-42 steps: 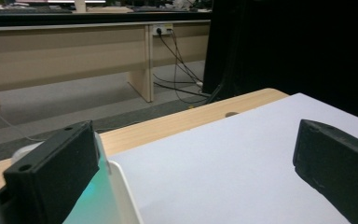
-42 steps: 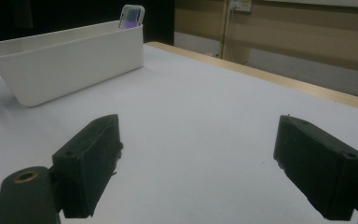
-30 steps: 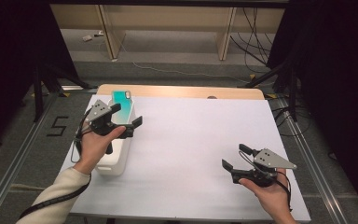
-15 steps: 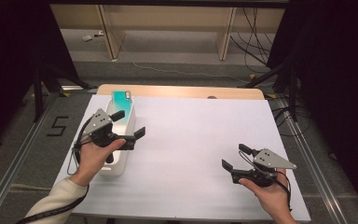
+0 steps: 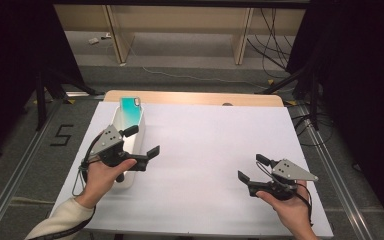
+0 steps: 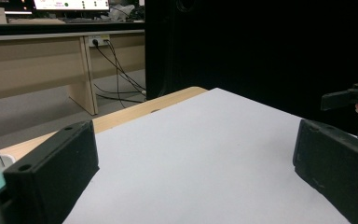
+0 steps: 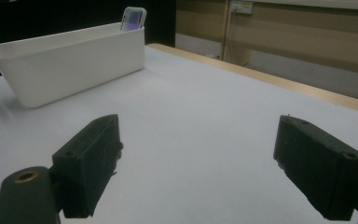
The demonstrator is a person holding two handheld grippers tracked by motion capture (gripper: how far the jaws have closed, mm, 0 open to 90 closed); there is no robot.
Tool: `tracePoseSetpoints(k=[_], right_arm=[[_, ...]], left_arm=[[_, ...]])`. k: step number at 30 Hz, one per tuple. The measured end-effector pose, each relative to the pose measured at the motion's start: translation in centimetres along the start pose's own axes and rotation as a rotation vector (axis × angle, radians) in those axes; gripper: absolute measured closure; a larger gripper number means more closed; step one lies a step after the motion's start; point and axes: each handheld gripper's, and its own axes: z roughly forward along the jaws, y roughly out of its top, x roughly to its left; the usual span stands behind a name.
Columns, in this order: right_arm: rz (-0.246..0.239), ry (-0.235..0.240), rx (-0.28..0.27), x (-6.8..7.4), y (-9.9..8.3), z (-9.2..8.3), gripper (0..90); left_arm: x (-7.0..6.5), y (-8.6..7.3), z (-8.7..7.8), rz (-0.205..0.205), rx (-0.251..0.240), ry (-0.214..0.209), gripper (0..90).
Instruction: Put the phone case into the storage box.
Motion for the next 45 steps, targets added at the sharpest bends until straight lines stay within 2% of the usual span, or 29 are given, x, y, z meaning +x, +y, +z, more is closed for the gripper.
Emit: tracePoseSetpoints(k=[19,45], right_arm=[[0.001,0.003,0.001,0.0,0.0,0.0,15.9],[0.009,0.003,0.010,0.1,-0.1,0.0,15.9]], left_arm=[[-0.5,-1.0,-1.3,0.003,-0.003,-0.028,0.0],[-0.2,-2.6,-2.6,0.023,0.025,-0.018,0.0]])
